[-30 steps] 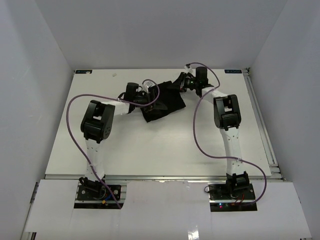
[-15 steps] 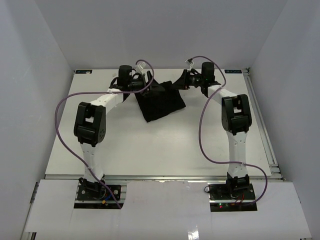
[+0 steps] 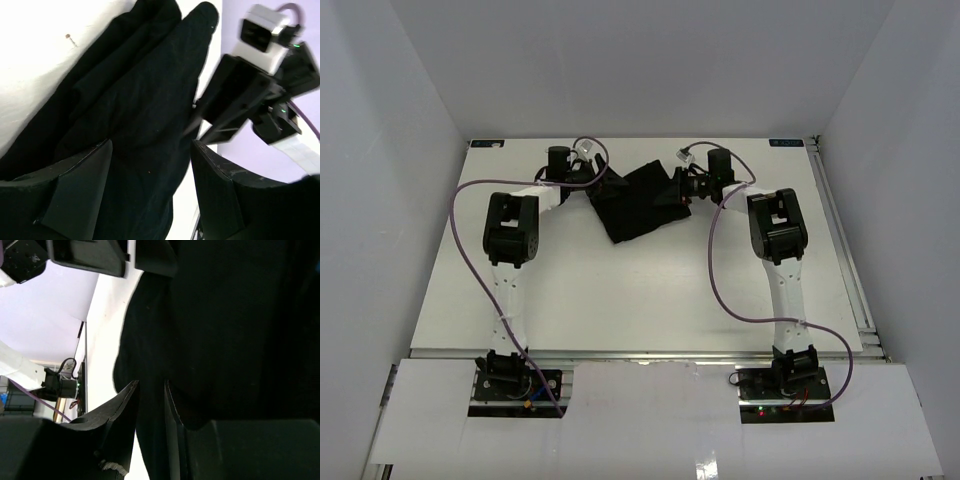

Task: Fold and stack the t-shirts
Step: Smooth out wrinkles on the folded tshirt

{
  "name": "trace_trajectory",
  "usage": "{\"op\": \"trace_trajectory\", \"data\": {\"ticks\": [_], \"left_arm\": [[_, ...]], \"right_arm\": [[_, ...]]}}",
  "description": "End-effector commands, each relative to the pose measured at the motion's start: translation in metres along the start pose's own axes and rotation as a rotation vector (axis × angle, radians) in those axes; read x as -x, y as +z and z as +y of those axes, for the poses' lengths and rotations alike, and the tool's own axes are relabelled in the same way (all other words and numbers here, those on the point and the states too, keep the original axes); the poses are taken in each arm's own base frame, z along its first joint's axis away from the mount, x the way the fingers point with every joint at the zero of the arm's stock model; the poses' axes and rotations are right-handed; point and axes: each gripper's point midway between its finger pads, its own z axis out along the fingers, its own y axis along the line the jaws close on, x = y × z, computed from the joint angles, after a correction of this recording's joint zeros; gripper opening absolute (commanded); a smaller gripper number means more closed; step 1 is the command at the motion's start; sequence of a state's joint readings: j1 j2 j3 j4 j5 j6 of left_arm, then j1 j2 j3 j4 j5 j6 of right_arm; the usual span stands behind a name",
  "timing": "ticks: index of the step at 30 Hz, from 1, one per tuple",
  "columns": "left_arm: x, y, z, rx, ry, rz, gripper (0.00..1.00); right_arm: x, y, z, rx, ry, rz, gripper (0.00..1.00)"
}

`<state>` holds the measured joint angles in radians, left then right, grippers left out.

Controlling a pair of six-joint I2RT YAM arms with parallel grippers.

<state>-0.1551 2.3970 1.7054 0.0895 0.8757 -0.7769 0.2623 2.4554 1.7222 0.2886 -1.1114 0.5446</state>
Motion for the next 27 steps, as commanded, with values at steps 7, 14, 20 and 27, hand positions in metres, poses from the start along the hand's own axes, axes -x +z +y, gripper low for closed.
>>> {"op": "trace_trajectory", "data": {"ticks": [7, 14, 20, 27], "left_arm": [[0.028, -0.007, 0.007, -0.022, 0.016, -0.062, 0.76], [0.04, -0.011, 0.011, -0.044, 0.005, -0.087, 0.76], [0.073, -0.033, -0.05, -0.111, 0.111, -0.16, 0.77], [0.086, -0.066, -0.131, -0.207, 0.229, -0.188, 0.77]], "right_arm": [[-0.025, -0.009, -0.036, -0.082, 0.075, 0.015, 0.33], [-0.04, -0.027, -0.048, -0.084, 0.117, 0.018, 0.33], [0.022, -0.041, 0.012, 0.102, -0.098, -0.007, 0.33], [0.08, -0.033, 0.028, 0.104, -0.203, -0.086, 0.34]]}}
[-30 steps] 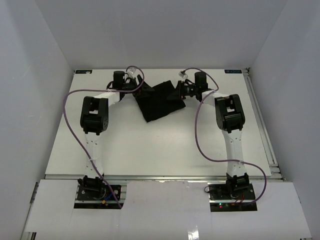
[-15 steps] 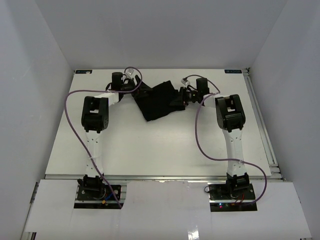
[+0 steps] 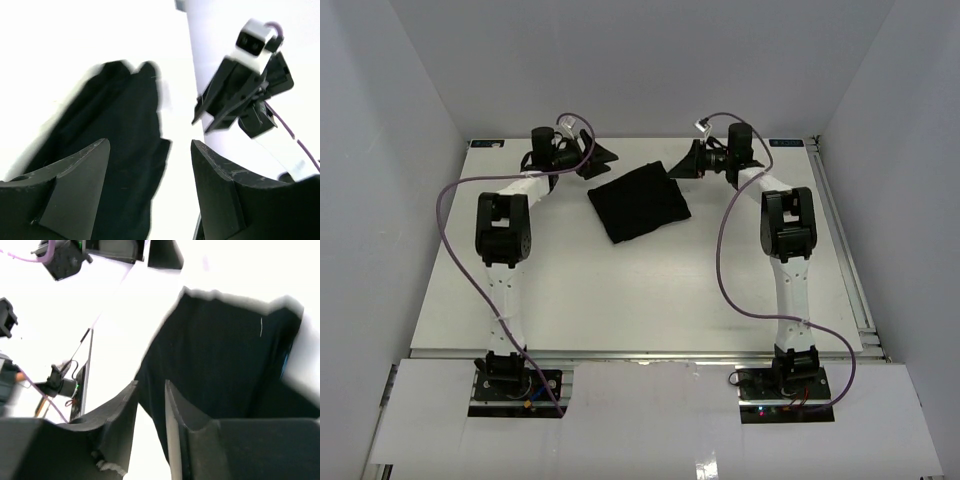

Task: Fold and stack the t-shirts
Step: Smooth out wrinkles on the folded tshirt

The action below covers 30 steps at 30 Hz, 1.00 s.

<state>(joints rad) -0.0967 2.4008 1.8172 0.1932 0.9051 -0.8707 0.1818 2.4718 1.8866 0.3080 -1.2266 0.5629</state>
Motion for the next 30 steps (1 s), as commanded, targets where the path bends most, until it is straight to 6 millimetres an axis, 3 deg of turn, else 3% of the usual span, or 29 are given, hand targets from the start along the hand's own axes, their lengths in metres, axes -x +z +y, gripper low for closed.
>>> {"op": "trace_trajectory", "data": {"ticks": [1, 2, 3, 4, 8, 12, 13, 16, 20, 22, 24, 26, 28, 30], "left_arm": [[0.023, -0.03, -0.094, -0.11, 0.148, -0.046, 0.77], [0.02, -0.038, -0.108, -0.119, 0.171, -0.049, 0.77], [0.015, -0.041, -0.109, -0.114, 0.17, -0.045, 0.77], [-0.001, -0.044, -0.097, -0.09, 0.135, -0.027, 0.77], [-0.027, -0.062, -0.097, -0.057, 0.11, -0.021, 0.78], [-0.043, -0.074, -0.098, -0.036, 0.095, -0.014, 0.79], [-0.045, -0.077, -0.102, -0.036, 0.097, -0.016, 0.79], [-0.053, -0.08, -0.098, -0.018, 0.079, -0.008, 0.79], [-0.057, -0.084, -0.1, -0.005, 0.071, -0.001, 0.79], [-0.058, -0.086, -0.102, -0.004, 0.082, 0.004, 0.79], [-0.058, -0.089, -0.105, 0.001, 0.095, 0.005, 0.8], [-0.059, -0.091, -0.108, 0.004, 0.106, 0.006, 0.8], [-0.058, -0.096, -0.117, 0.007, 0.126, -0.007, 0.8], [-0.053, -0.104, -0.128, 0.028, 0.177, -0.031, 0.81]], "right_arm": [[0.042, 0.011, 0.007, 0.015, -0.095, -0.049, 0.36], [0.037, 0.02, -0.016, -0.013, -0.017, -0.061, 0.37], [0.054, 0.024, -0.014, -0.013, -0.039, -0.092, 0.37], [0.056, 0.031, -0.021, -0.026, -0.008, -0.119, 0.38], [0.043, 0.052, -0.047, -0.083, 0.057, -0.151, 0.38], [0.048, 0.063, -0.059, -0.114, 0.06, -0.202, 0.38], [0.056, 0.063, -0.064, -0.145, 0.057, -0.232, 0.38], [0.055, 0.061, -0.09, -0.245, 0.091, -0.276, 0.35], [0.031, 0.048, -0.128, -0.375, 0.216, -0.273, 0.34], [0.024, 0.044, -0.133, -0.379, 0.235, -0.263, 0.34], [0.023, 0.042, -0.125, -0.328, 0.223, -0.254, 0.36], [0.035, 0.042, -0.105, -0.256, 0.186, -0.259, 0.38], [0.062, 0.043, -0.065, -0.162, 0.054, -0.257, 0.41], [0.082, 0.04, -0.038, -0.145, -0.055, -0.247, 0.44]]}}
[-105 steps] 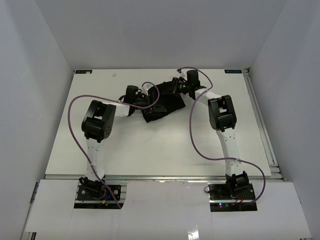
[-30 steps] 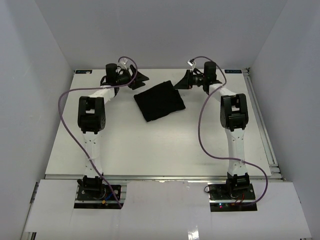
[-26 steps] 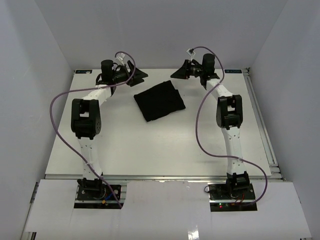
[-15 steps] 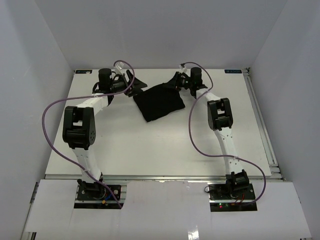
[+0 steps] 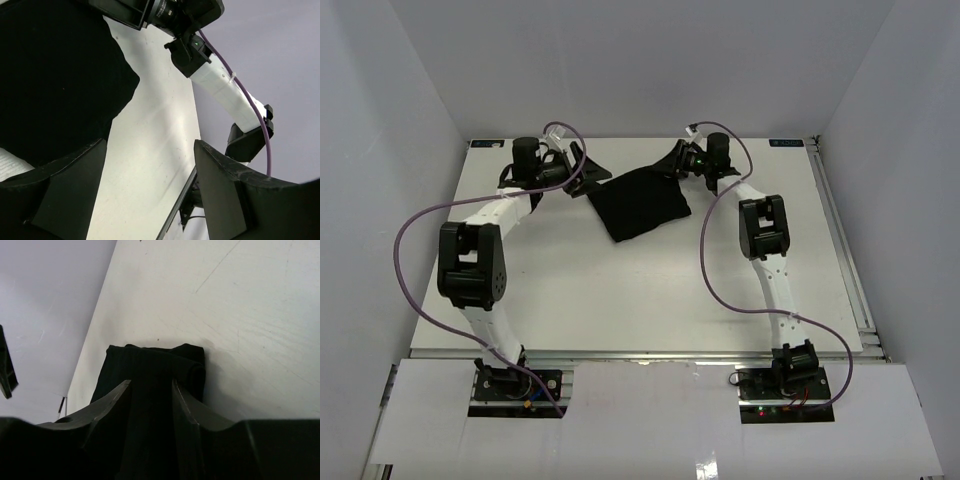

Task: Fold and stack the t-shirts
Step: Smooth out wrinkles on the folded tshirt

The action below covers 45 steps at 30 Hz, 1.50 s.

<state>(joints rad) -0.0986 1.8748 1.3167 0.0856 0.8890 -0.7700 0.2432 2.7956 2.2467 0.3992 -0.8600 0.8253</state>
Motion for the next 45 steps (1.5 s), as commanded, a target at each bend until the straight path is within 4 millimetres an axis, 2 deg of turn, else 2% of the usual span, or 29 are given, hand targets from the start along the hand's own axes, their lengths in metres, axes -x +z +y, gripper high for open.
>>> {"op": "trace_trajectory", "data": {"ticks": [1, 2, 3, 4, 5, 6, 7, 8, 9, 10, 11, 12, 13, 15, 16, 17, 18, 19, 20, 21, 23, 25, 26, 27, 29, 31, 36, 45], "left_arm": [[0.014, -0.026, -0.043, 0.025, 0.128, -0.066, 0.82], [0.017, -0.03, -0.047, 0.039, 0.162, -0.079, 0.82], [0.023, -0.039, -0.063, 0.04, 0.221, -0.107, 0.85], [0.023, -0.045, -0.065, 0.063, 0.248, -0.113, 0.86], [0.029, -0.051, -0.071, 0.084, 0.274, -0.145, 0.89], [0.033, -0.064, -0.089, 0.084, 0.329, -0.183, 0.91], [0.034, -0.07, -0.093, 0.103, 0.352, -0.203, 0.97], [0.035, -0.077, -0.098, 0.114, 0.37, -0.23, 0.98], [0.035, -0.089, -0.107, 0.13, 0.405, -0.271, 0.98], [0.035, -0.096, -0.111, 0.141, 0.416, -0.296, 0.98], [0.036, -0.102, -0.114, 0.152, 0.423, -0.334, 0.98], [0.033, -0.107, -0.116, 0.159, 0.426, -0.346, 0.98], [0.027, -0.118, -0.122, 0.155, 0.431, -0.376, 0.98], [0.021, -0.128, -0.129, 0.156, 0.422, -0.408, 0.98], [0.017, -0.132, -0.132, 0.153, 0.418, -0.413, 0.98], [0.011, -0.14, -0.141, 0.135, 0.424, -0.423, 0.98], [0.006, -0.142, -0.144, 0.129, 0.42, -0.411, 0.98], [0.002, -0.146, -0.149, 0.123, 0.418, -0.408, 0.98], [-0.001, -0.153, -0.16, 0.107, 0.433, -0.415, 0.98], [-0.008, -0.154, -0.162, 0.103, 0.424, -0.39, 0.98], [-0.015, -0.164, -0.18, 0.073, 0.45, -0.386, 0.98], [-0.027, -0.168, -0.191, 0.04, 0.457, -0.349, 0.98], [-0.029, -0.173, -0.199, 0.024, 0.466, -0.349, 0.98], [-0.035, -0.178, -0.206, 0.009, 0.474, -0.348, 0.98], [-0.044, -0.187, -0.221, -0.026, 0.486, -0.346, 0.98], [-0.05, -0.192, -0.227, -0.04, 0.484, -0.344, 0.98], [-0.067, -0.201, -0.228, -0.046, 0.455, -0.348, 0.98], [-0.074, -0.208, -0.227, -0.028, 0.433, -0.363, 0.98]], "right_arm": [[0.059, -0.022, 0.092, 0.108, -0.246, -0.038, 0.45], [0.063, -0.026, 0.104, 0.111, -0.284, -0.034, 0.46], [0.06, -0.031, 0.108, 0.09, -0.325, -0.006, 0.47], [0.071, -0.042, 0.139, 0.091, -0.392, -0.011, 0.47], [0.07, -0.047, 0.147, 0.07, -0.423, 0.002, 0.5], [0.057, -0.055, 0.133, -0.008, -0.463, 0.052, 0.53], [0.065, -0.071, 0.161, -0.037, -0.543, 0.045, 0.56], [0.061, -0.079, 0.163, -0.079, -0.58, 0.059, 0.64], [0.056, -0.101, 0.169, -0.171, -0.647, 0.077, 0.71], [0.053, -0.113, 0.17, -0.22, -0.697, 0.087, 0.78], [0.067, -0.137, 0.195, -0.292, -0.816, 0.051, 0.9], [0.053, -0.14, 0.173, -0.336, -0.805, 0.096, 0.98], [0.044, -0.162, 0.189, -0.38, -0.833, 0.101, 1.0], [0.044, -0.191, 0.196, -0.492, -0.888, 0.084, 1.0], [0.049, -0.214, 0.227, -0.519, -0.962, 0.039, 1.0], [0.037, -0.226, 0.22, -0.568, -0.942, 0.051, 1.0], [0.045, -0.253, 0.245, -0.65, -0.971, -0.028, 1.0], [0.038, -0.264, 0.245, -0.68, -0.966, -0.037, 1.0], [0.033, -0.274, 0.253, -0.696, -0.965, -0.042, 1.0], [0.031, -0.29, 0.274, -0.705, -0.976, -0.078, 1.0], [0.014, -0.309, 0.285, -0.743, -0.895, -0.09, 1.0], [0.001, -0.318, 0.288, -0.763, -0.84, -0.084, 1.0], [-0.007, -0.324, 0.282, -0.79, -0.803, -0.078, 1.0], [-0.015, -0.334, 0.287, -0.804, -0.795, -0.085, 1.0], [-0.026, -0.348, 0.288, -0.851, -0.769, -0.09, 1.0], [-0.031, -0.358, 0.288, -0.888, -0.743, -0.093, 1.0], [-0.045, -0.383, 0.285, -0.993, -0.68, -0.077, 1.0], [-0.041, -0.386, 0.3, -0.972, -0.71, -0.127, 1.0]]}}
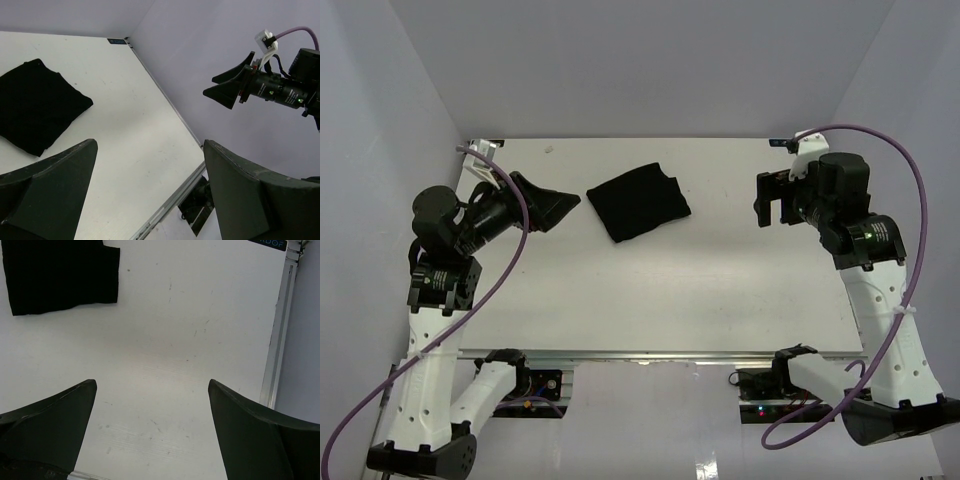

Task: Fold and stack the t-shirts
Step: Smooth out wrinkles on the folded tshirt

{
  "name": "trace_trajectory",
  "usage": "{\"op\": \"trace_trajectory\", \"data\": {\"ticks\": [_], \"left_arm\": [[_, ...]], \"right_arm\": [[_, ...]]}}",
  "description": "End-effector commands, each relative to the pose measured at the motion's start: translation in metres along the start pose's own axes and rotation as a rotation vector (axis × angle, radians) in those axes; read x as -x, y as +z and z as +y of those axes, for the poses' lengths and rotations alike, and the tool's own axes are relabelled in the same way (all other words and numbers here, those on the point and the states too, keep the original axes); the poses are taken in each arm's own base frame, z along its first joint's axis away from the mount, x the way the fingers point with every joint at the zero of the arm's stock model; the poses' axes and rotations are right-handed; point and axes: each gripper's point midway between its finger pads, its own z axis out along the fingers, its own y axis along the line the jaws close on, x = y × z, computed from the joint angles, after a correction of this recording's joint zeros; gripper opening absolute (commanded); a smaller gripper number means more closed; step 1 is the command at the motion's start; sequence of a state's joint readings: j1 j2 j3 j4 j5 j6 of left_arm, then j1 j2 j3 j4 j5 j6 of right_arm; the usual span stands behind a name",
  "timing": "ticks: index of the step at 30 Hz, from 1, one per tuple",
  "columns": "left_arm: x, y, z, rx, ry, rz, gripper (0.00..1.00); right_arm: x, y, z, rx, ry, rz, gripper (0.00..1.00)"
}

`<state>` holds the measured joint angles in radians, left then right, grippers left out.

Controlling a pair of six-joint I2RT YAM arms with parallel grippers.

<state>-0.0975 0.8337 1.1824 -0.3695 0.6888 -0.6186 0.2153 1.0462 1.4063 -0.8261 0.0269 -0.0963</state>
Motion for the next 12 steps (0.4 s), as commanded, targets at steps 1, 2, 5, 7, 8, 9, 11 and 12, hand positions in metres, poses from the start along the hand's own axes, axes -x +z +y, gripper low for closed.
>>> {"op": "trace_trajectory", "data": {"ticks": [1, 2, 5, 7, 8, 9, 11, 12], "left_arm": [[-0.0069, -0.0031, 0.0051, 0.029, -0.031, 0.015, 0.98], [-0.0062, -0.0041, 0.0039, 0.029, -0.028, 0.012, 0.98], [-0.0064, -0.0044, 0.004, 0.033, -0.032, 0.013, 0.98], [-0.006, -0.0048, 0.0046, 0.037, -0.029, 0.011, 0.98], [-0.0061, -0.0046, 0.0054, 0.04, -0.033, 0.01, 0.98], [-0.0058, -0.0046, 0.0049, 0.04, -0.03, 0.009, 0.98], [-0.0049, -0.0053, 0.0056, 0.045, -0.025, 0.004, 0.98], [-0.0054, -0.0056, 0.0061, 0.047, -0.022, 0.004, 0.98]], "right_arm": [[0.0141, -0.0138, -0.005, -0.028, 0.011, -0.065, 1.0], [0.0141, -0.014, -0.0047, -0.027, 0.011, -0.071, 1.0], [0.0154, -0.0146, -0.0043, -0.026, 0.009, -0.087, 1.0], [0.0142, -0.0152, -0.0038, -0.022, -0.001, -0.095, 1.0], [0.0156, -0.0148, -0.0034, -0.021, -0.007, -0.105, 1.0], [0.0146, -0.0146, -0.0034, -0.021, -0.005, -0.107, 1.0], [0.0084, -0.0133, -0.0026, -0.018, -0.011, -0.107, 1.0], [0.0099, -0.0122, -0.0031, -0.021, -0.017, -0.124, 1.0]]}}
